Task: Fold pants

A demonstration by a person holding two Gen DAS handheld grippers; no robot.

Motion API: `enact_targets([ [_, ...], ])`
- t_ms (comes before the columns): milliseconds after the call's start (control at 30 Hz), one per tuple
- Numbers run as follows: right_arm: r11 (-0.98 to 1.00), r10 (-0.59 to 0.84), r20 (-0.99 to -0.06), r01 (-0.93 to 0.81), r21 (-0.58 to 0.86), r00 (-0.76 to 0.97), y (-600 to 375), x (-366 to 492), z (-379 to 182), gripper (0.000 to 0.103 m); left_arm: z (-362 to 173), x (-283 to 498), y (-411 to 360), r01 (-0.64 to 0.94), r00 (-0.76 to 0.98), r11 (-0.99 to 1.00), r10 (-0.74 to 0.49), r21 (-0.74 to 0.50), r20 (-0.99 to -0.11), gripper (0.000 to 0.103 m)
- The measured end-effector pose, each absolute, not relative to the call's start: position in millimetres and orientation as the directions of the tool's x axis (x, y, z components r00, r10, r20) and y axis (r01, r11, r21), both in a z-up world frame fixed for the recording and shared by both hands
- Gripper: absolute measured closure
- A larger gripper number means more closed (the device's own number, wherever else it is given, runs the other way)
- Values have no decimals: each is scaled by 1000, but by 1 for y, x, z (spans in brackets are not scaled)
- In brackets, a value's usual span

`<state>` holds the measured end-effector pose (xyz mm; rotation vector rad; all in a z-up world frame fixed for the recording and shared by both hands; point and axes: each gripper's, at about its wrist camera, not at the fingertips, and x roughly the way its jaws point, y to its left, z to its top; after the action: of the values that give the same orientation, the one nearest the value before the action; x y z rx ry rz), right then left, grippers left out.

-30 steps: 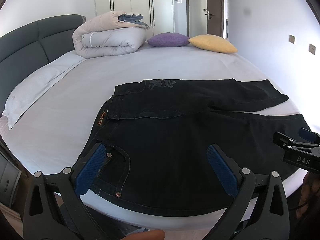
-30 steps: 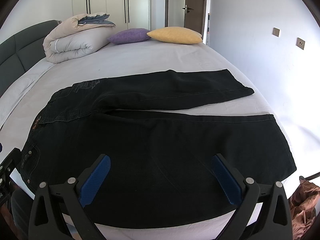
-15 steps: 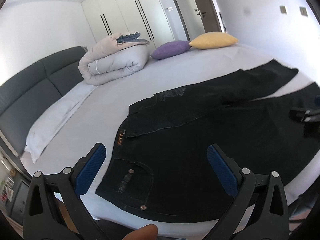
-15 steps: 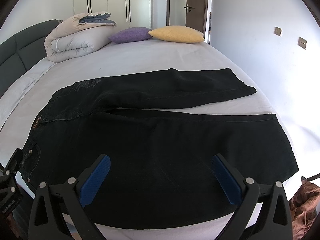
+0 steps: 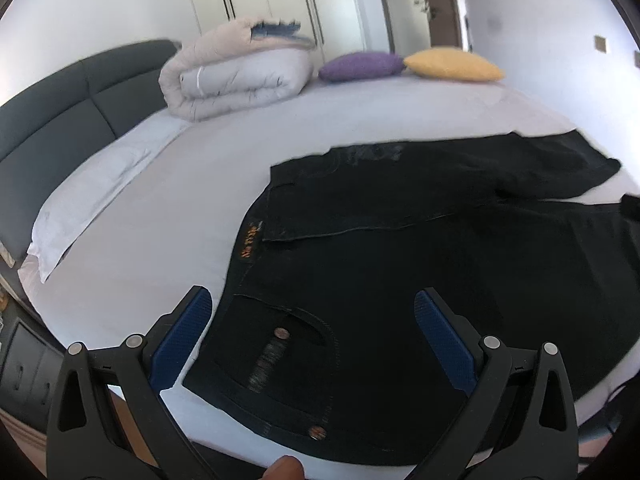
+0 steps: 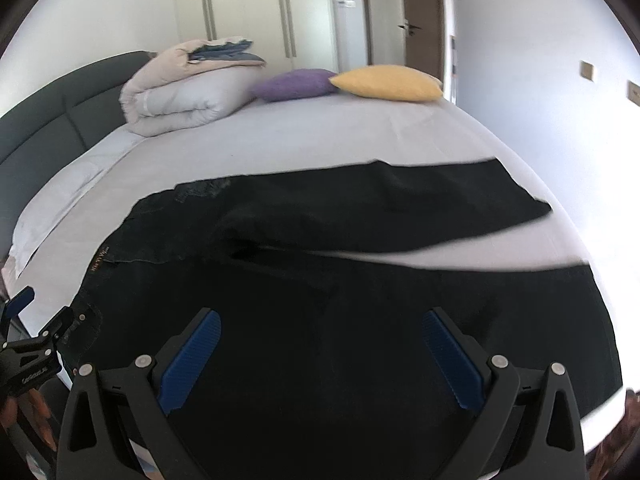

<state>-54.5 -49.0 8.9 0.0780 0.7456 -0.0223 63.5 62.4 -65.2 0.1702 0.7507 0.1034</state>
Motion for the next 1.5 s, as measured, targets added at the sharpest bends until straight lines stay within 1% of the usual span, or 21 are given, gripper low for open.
enact_targets([
  [67, 998, 56, -677, -16, 65, 734, -48, -41, 12, 0, -63, 89, 74, -45, 693, 980, 171, 195, -700, 0],
  [133, 995, 99, -678, -86, 52, 729, -45, -29, 16, 0, -48, 116, 84, -26, 739, 981, 147, 190, -657, 0],
  [200, 984, 158, -682, -175, 45, 714, -44, -12, 21, 1, -36, 150, 89, 49, 773, 977, 95, 208, -627, 0],
  [300, 962, 227, -688, -269, 47, 690, -46, 11, 29, 9, -32, 221, 106, 186, 747, 971, -40, 150, -664, 0],
  [433, 936, 273, -688, -351, 28, 672, -49, 38, 34, 10, -39, 315, 126, 311, 666, 950, -198, 27, -719, 0],
  [467, 930, 283, -689, -367, 28, 667, -51, 42, 32, 10, -45, 340, 125, 337, 639, 941, -218, 13, -738, 0],
  [500, 925, 292, -693, -377, 31, 659, -53, 46, 30, 12, -51, 358, 124, 362, 607, 932, -223, 16, -763, 3],
  [533, 921, 301, -703, -387, 39, 645, -55, 53, 27, 15, -59, 378, 119, 395, 570, 918, -227, 21, -789, 11],
  [567, 918, 309, -710, -393, 50, 632, -59, 55, 23, 16, -69, 394, 114, 430, 539, 902, -232, 28, -810, 13],
  [633, 909, 325, -730, -411, 66, 601, -63, 68, 13, 24, -82, 410, 99, 494, 496, 869, -248, 35, -832, 14],
  [733, 901, 336, -748, -426, 79, 572, -65, 79, 3, 29, -101, 427, 88, 563, 427, 826, -282, 9, -859, 17],
  [800, 897, 338, -758, -434, 81, 557, -65, 87, -4, 29, -111, 435, 82, 590, 387, 807, -302, -18, -871, 17],
  [867, 892, 341, -767, -444, 81, 544, -61, 95, -10, 33, -124, 450, 79, 596, 371, 803, -290, -14, -882, 23],
  [900, 890, 346, -769, -449, 86, 538, -60, 98, -11, 35, -131, 457, 79, 598, 342, 801, -297, -38, -892, 28],
  [967, 884, 355, -769, -458, 92, 531, -56, 105, -13, 35, -143, 465, 79, 600, 286, 796, -305, -78, -908, 31],
  [1000, 880, 361, -769, -465, 95, 527, -54, 109, -14, 35, -149, 467, 79, 603, 264, 793, -304, -89, -916, 36],
  [1100, 867, 375, -773, -488, 97, 512, -49, 118, -16, 36, -157, 466, 77, 595, 265, 799, -299, -89, -917, 37],
  [1167, 858, 379, -776, -505, 92, 503, -45, 128, -17, 38, -157, 464, 78, 594, 264, 798, -309, -98, -914, 48],
  [1233, 855, 374, -781, -512, 81, 501, -39, 137, -17, 42, -156, 462, 76, 585, 279, 806, -303, -89, -911, 77],
  [1400, 843, 366, -782, -536, 48, 505, -22, 166, -13, 45, -157, 446, 68, 575, 346, 817, -287, -40, -893, 94],
  [1500, 831, 361, -785, -555, 26, 504, -10, 188, -8, 47, -149, 423, 62, 564, 433, 826, -275, 20, -859, 95],
])
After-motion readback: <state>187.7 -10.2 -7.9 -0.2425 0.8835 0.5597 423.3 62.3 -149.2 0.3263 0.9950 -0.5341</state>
